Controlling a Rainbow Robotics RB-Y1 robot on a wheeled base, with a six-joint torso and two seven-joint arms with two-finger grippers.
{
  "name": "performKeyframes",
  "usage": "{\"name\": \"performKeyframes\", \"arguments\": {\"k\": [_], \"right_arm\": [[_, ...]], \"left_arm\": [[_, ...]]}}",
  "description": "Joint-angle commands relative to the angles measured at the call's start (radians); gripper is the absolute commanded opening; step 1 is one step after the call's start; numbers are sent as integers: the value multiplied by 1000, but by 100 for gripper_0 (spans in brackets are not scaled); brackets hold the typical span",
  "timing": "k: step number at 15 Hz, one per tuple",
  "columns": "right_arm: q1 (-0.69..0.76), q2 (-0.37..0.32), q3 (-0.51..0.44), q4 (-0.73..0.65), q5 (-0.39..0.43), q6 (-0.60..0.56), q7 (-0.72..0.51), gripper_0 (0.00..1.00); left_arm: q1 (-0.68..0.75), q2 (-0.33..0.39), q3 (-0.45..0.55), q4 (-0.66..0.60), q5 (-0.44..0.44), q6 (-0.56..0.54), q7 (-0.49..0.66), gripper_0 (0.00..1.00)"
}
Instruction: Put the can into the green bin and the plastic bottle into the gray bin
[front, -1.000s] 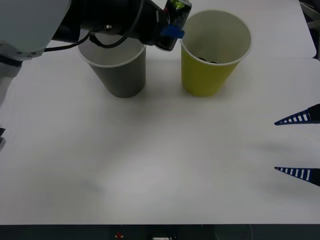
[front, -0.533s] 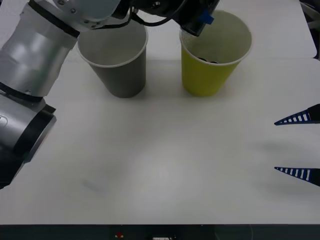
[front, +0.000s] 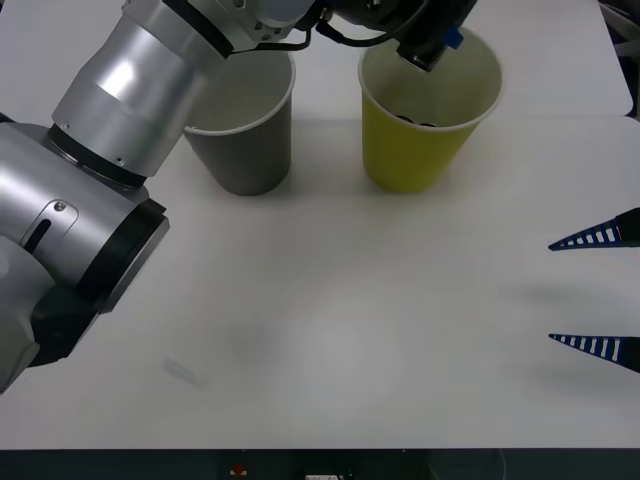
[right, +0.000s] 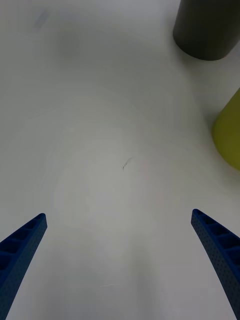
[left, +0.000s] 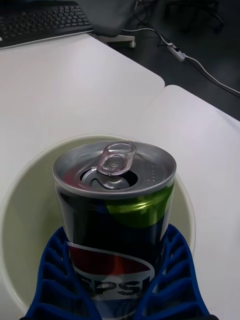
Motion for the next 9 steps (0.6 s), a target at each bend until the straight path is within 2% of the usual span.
{"name": "performKeyframes", "arguments": {"k": [1, 2, 7, 9], "right_arm": [[0, 0, 0, 0, 0, 0, 0, 100], [0, 0, 0, 0, 0, 0, 0, 100], [0, 0, 0, 0, 0, 0, 0, 100], [0, 0, 0, 0, 0, 0, 0, 100]], "left_arm": [[1, -1, 0, 0, -5, 0, -13, 67], [1, -1, 0, 0, -7, 0, -17, 98], [5, 3, 2, 0, 1, 2, -51, 100], [24, 20, 17, -12, 18, 2, -102, 100]]}}
